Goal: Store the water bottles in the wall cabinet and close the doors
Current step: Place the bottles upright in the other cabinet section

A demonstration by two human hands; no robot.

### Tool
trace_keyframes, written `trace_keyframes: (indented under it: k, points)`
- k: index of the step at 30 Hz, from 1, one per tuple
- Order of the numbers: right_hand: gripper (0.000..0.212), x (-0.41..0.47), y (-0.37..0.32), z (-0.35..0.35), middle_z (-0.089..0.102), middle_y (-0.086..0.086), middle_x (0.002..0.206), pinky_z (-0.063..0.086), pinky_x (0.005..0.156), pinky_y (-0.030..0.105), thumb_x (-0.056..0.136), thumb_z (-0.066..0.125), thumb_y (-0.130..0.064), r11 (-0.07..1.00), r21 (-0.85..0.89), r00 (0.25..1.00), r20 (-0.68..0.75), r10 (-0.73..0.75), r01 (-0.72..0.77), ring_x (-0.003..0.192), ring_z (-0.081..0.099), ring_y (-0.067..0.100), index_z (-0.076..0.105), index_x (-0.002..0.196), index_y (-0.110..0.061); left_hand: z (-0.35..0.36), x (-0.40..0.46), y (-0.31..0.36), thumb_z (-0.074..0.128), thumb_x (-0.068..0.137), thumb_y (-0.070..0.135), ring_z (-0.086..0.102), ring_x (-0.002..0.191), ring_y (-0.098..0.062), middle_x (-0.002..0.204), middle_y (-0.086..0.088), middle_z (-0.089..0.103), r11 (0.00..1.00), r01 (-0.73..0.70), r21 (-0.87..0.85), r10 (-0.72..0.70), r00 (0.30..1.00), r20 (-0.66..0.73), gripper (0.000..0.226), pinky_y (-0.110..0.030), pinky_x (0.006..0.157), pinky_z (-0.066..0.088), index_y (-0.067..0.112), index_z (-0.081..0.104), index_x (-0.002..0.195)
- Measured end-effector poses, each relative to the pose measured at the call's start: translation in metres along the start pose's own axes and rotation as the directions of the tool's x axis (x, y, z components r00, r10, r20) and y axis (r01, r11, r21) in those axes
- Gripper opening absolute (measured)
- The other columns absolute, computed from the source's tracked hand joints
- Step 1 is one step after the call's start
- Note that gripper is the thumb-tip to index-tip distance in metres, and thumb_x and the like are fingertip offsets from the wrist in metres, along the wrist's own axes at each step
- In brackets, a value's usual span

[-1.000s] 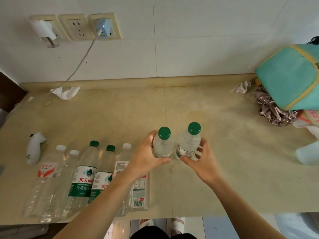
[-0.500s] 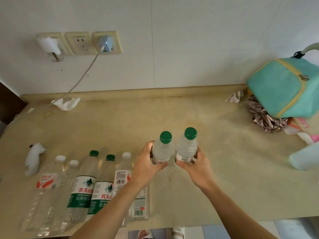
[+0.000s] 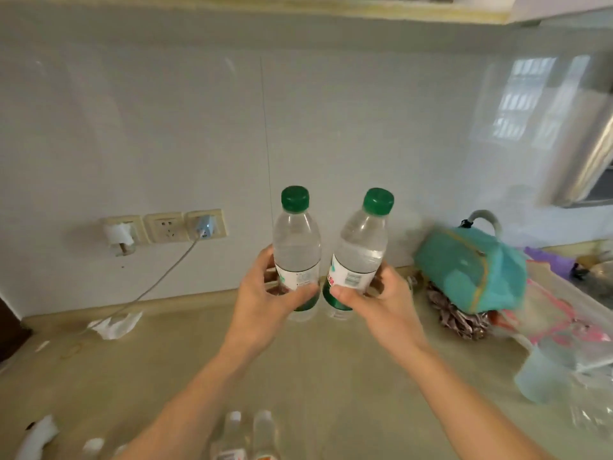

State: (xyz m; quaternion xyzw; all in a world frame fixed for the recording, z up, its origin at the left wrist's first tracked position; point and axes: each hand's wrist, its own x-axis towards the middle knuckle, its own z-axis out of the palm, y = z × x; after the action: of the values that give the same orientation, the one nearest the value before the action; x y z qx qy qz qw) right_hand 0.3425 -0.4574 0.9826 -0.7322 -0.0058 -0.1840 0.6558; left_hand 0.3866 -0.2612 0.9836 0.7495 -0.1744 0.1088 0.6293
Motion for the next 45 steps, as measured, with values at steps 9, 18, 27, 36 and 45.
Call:
trace_keyframes:
  k: [9,18,27,36,45]
  points:
    - [0.049,0.059,-0.182,-0.005,0.075,-0.020,0.105,0.054,0.074,0.018,0.063,0.085,-0.046,0.935,-0.019,0.935,-0.005,-0.354,0.354,0.099,0.068,-0.001,0.069,0.109,-0.036,-0.051,0.080,0.180,0.089,0.072,0.039,0.070,0.094,-0.003,0.107,0.017,0.073,0.952,-0.302,-0.045,0.297,0.951,-0.085,0.054,-0.018,0.069,0.056,0.043,0.063,0.119]
    - [0.046,0.113,-0.320,-0.011,0.077,-0.016,0.100,0.056,0.083,0.032,0.061,0.089,-0.047,0.849,0.047,0.850,-0.023,-0.526,0.526,0.093,0.073,0.002,0.073,0.102,-0.033,-0.099,0.137,0.304,0.089,0.074,0.031,0.073,0.082,-0.003,0.091,0.014,0.076,0.875,-0.484,0.000,0.462,0.834,-0.301,0.037,-0.016,0.062,0.055,0.037,0.069,0.105]
    - [0.034,0.190,-0.349,-0.018,0.075,-0.015,0.091,0.047,0.067,0.022,0.072,0.091,-0.032,0.912,-0.022,0.908,-0.092,-0.410,0.410,0.085,0.070,0.003,0.070,0.098,-0.030,-0.142,0.205,0.313,0.087,0.077,0.029,0.072,0.094,-0.019,0.107,0.004,0.072,0.966,-0.259,-0.024,0.235,0.909,-0.344,0.039,-0.037,0.080,0.060,0.034,0.058,0.101]
    - [0.061,0.225,-0.321,-0.027,0.070,-0.004,0.121,0.051,0.089,0.036,0.080,0.082,-0.047,0.899,-0.248,0.886,-0.211,-0.413,0.360,0.105,0.066,0.016,0.060,0.132,-0.024,-0.127,0.250,0.301,0.082,0.082,0.029,0.070,0.103,-0.025,0.120,-0.005,0.069,0.988,-0.113,-0.103,0.103,0.990,-0.100,0.062,-0.045,0.088,0.057,0.025,0.046,0.132]
    - [0.089,0.232,-0.296,-0.016,0.048,0.011,0.130,0.048,0.085,0.046,0.083,0.077,-0.051,0.741,-0.613,0.731,-0.369,-0.574,0.272,0.124,0.045,0.036,0.033,0.154,-0.022,-0.071,0.264,0.299,0.078,0.069,0.059,0.060,0.118,-0.029,0.137,-0.007,0.054,0.994,-0.107,-0.026,0.103,0.987,-0.122,0.074,-0.051,0.108,0.045,0.036,0.049,0.133]
